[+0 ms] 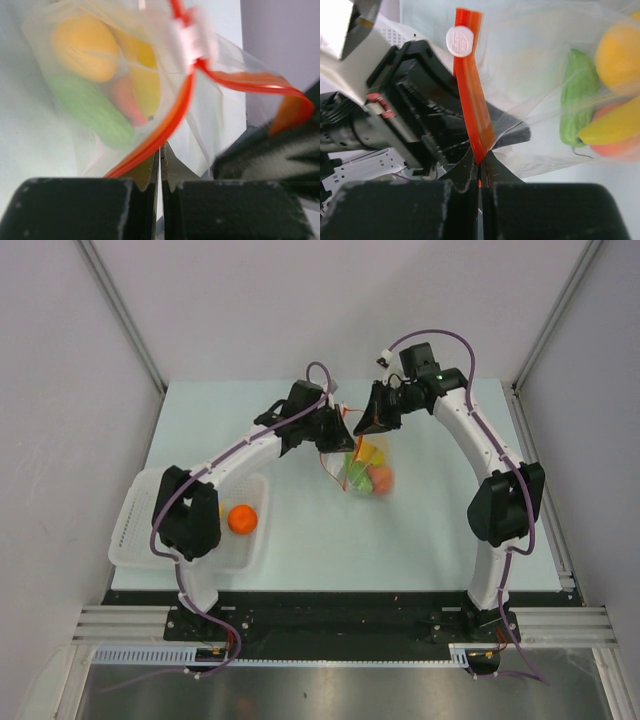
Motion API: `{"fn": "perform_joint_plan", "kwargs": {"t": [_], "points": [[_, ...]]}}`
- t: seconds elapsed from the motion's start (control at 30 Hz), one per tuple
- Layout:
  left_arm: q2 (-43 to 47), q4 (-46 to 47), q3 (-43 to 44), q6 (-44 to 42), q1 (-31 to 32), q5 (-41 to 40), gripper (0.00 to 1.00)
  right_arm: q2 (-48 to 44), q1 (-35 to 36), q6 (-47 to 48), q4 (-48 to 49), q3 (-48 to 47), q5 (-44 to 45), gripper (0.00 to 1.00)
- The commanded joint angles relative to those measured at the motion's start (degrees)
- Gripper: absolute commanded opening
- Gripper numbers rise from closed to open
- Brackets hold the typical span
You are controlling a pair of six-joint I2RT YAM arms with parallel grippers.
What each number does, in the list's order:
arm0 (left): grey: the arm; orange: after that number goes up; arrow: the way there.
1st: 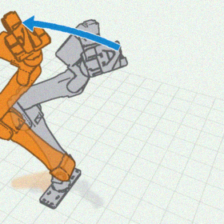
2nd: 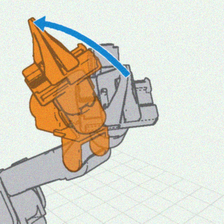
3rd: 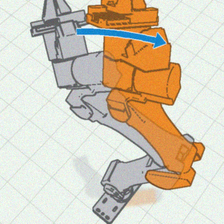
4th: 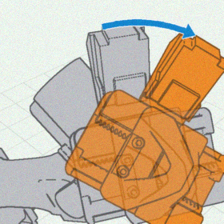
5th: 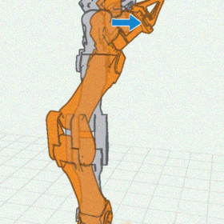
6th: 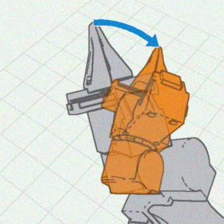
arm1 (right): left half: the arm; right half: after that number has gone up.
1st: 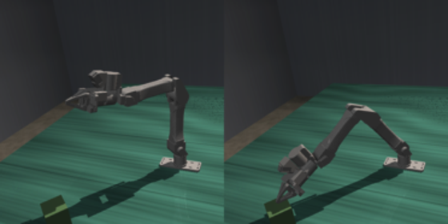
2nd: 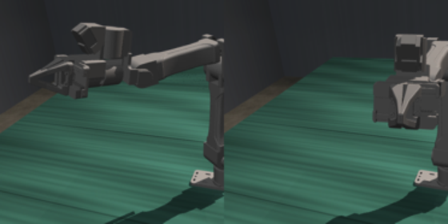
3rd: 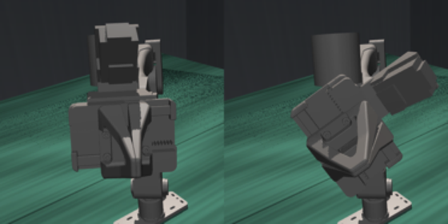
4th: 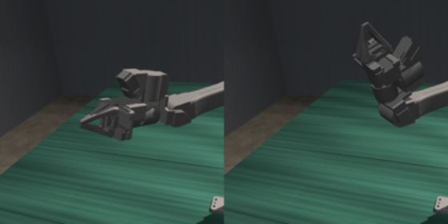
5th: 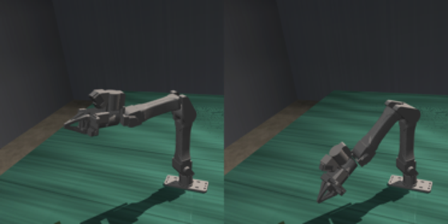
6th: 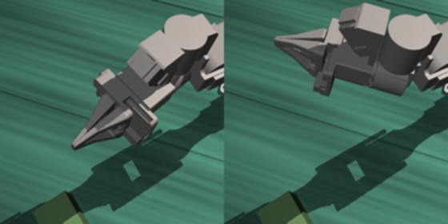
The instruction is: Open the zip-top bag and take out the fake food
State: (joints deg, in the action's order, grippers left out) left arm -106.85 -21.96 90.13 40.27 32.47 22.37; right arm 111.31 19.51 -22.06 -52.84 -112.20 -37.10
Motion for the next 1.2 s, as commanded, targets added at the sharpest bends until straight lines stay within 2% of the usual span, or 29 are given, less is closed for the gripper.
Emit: {"fn": "perform_joint_plan", "kwargs": {"t": [0.0,0.17,0.37,0.5,0.6,0.9,1.17], "points": [[-2.92,1.21,4.26,-1.16,0.57,1.98,0.08,-3.55,0.79,-2.45,0.98,-2.41,-2.19,0.00],[-5.74,0.69,5.76,-0.98,2.07,2.42,0.15,-3.11,1.41,-4.12,2.13,-2.41,-1.31,0.00],[-8.02,-1.42,5.06,-2.03,2.60,0.48,0.29,-3.20,1.41,-4.48,2.39,-1.53,-0.52,0.00],[-9.17,-1.16,5.15,-2.83,2.69,-0.66,0.45,-3.73,1.59,-4.74,2.92,0.05,-0.69,0.00],[-10.13,-1.42,5.85,-3.36,3.13,-0.84,0.51,-3.99,1.85,-4.83,3.27,0.84,-0.60,0.00],[-11.01,2.70,2.42,-1.69,4.01,2.94,0.54,-4.26,1.85,-4.83,3.36,1.90,0.01,0.00],[-13.65,1.57,6.11,-2.04,4.09,3.11,0.44,-5.13,1.76,-4.39,3.18,2.95,0.54,0.00]]}}
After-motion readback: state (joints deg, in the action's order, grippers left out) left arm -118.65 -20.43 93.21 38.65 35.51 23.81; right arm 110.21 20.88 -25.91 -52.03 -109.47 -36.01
